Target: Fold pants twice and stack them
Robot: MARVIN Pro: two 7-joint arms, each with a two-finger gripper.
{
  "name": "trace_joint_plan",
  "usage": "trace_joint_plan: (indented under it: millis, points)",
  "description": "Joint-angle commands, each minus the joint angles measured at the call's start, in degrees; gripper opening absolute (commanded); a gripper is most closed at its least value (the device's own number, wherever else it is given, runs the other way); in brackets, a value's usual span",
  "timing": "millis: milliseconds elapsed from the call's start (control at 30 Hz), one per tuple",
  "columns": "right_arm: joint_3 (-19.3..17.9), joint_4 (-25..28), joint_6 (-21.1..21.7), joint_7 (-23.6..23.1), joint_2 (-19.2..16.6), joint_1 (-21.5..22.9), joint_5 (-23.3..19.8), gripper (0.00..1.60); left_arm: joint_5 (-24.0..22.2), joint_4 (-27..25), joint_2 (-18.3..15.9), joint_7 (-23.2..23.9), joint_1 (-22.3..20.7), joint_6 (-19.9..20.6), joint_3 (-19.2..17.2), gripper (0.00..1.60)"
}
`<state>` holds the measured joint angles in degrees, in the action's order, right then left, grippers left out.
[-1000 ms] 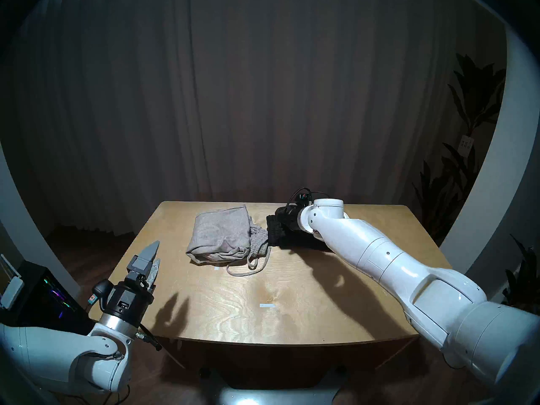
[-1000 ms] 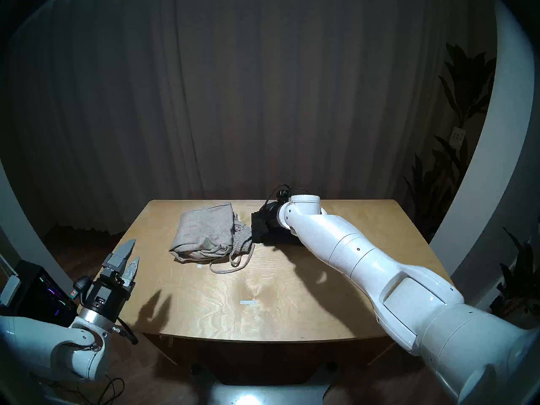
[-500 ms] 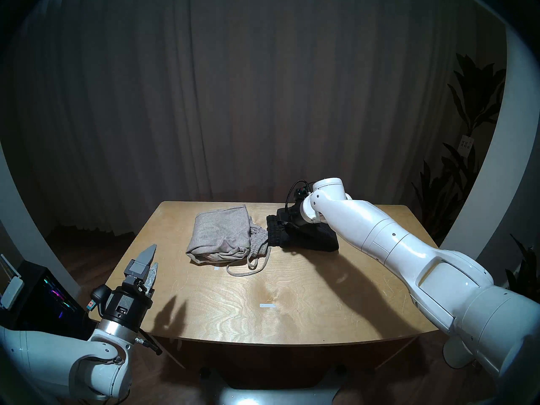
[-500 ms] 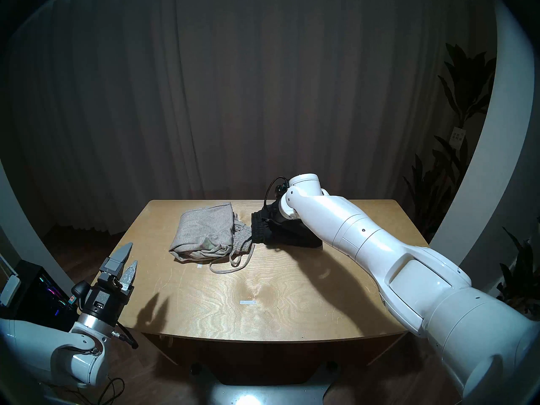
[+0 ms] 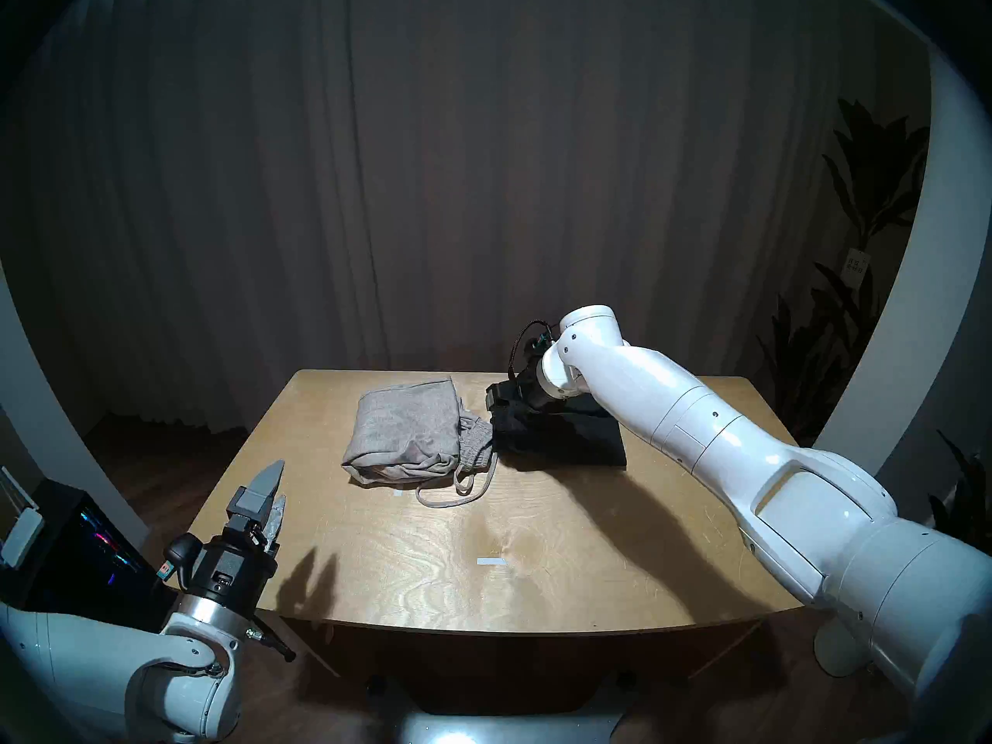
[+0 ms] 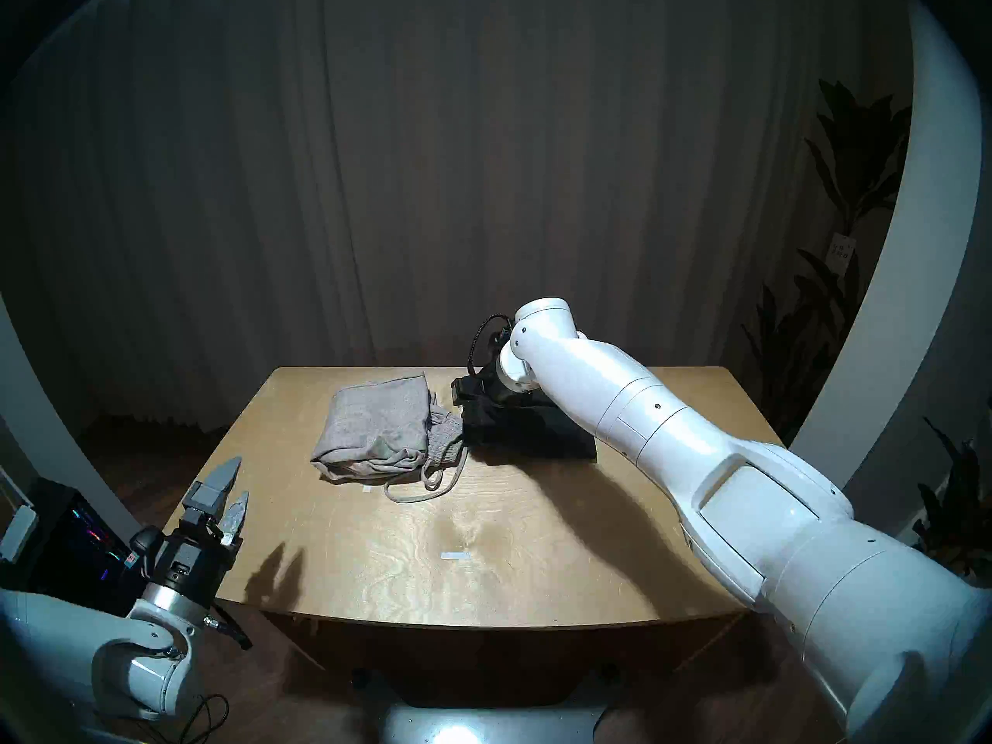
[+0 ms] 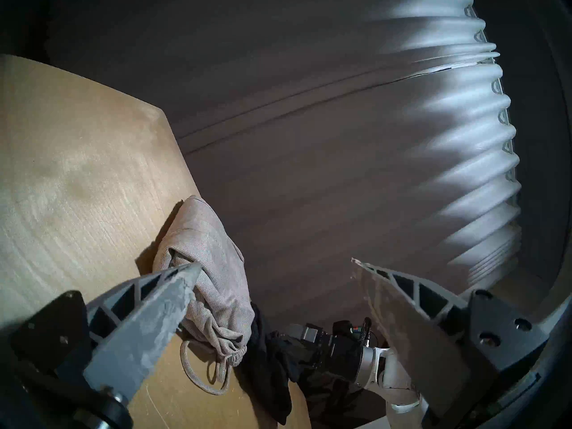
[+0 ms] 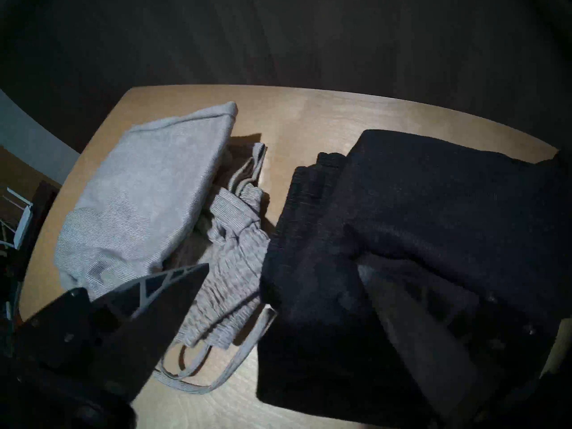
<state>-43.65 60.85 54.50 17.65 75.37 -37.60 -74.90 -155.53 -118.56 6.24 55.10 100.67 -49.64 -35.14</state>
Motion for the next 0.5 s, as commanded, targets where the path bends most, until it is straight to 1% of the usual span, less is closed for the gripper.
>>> trace_joint_plan:
  millis: [0, 33, 200, 467]
  points:
    - [-7.4, 2.8, -5.9, -2.1, 1.0, -3.7, -7.9, 1.6, 1.9, -0.5, -0.3, 2.1, -1.3, 0.3, -1.3, 1.6]
    - [-9.1, 3.0, -6.8, -2.3, 1.1, -4.9, -9.0, 1.6, 1.9, -0.6, -0.3, 1.8, -1.4, 0.2, -1.4, 1.6]
    - [-11.8, 3.0, -8.9, -3.4, -0.9, -8.0, -12.6, 1.6, 1.8, -0.4, -0.3, 0.3, -1.8, 0.2, -1.8, 1.6]
    - [-16.8, 2.1, -12.1, -4.2, -4.7, -12.4, -15.6, 1.6, 2.0, -0.6, -0.1, -0.1, -2.6, 0.4, -2.5, 1.6]
